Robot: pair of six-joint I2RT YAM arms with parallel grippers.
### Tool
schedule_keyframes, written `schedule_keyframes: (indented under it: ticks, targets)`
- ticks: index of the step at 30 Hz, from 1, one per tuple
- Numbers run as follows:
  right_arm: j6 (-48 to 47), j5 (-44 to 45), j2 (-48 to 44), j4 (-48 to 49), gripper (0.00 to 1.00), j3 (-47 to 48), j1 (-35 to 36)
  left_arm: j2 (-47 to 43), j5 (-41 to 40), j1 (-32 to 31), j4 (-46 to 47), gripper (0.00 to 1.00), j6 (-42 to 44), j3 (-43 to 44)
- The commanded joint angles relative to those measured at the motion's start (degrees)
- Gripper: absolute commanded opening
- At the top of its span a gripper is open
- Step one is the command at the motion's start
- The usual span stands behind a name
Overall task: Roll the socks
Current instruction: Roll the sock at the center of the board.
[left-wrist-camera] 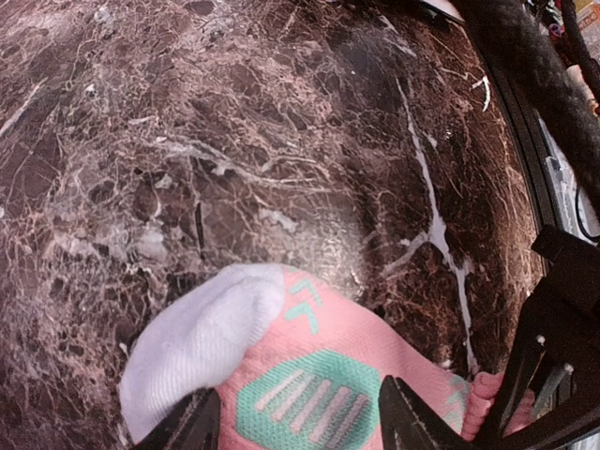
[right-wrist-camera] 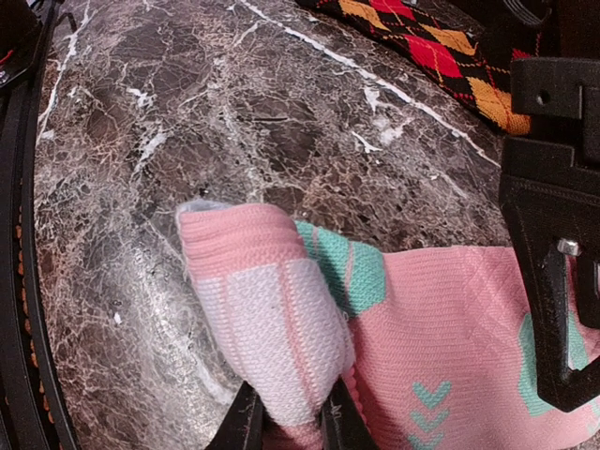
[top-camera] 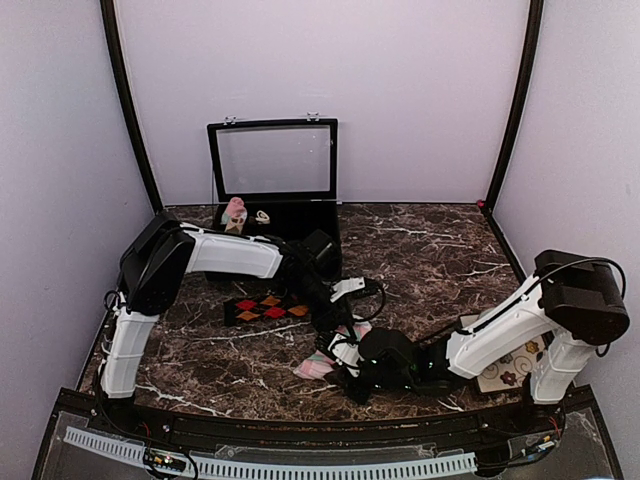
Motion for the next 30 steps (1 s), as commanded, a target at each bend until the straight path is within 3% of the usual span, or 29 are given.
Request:
schedule_keyframes:
  ticks: [1,6,17,25,30]
  targets:
    - [2.0,-6.4,4.4,-13.8,0.07,-2.6,0.2,1.2,-5.9,-0.3,2.1,0.61,3.6,-0.4]
    - [3.9,-7.2,4.5,-14.7,0.07,-2.7,0.0,1.4,-12.7,1.1,-0.4,0.58,4.7,-2.0]
    - [5.0,-14.9,6.6,-17.0,0.07,-0.5,-3.7,-5.5,-15.0,3.7,3.3,0.55,3.7,-10.1]
    - [6.1,-26.6,7.8,-16.8,0.06,-0.5,-9.2,-7.6,-9.7,4.1,0.9,0.65,4.8,-10.1]
    - [6.8,-34.1,9.5,-16.8,0.06,-0.9,-11.9,-11.0,-3.2,8.4,0.6,0.67,0.2,-7.6]
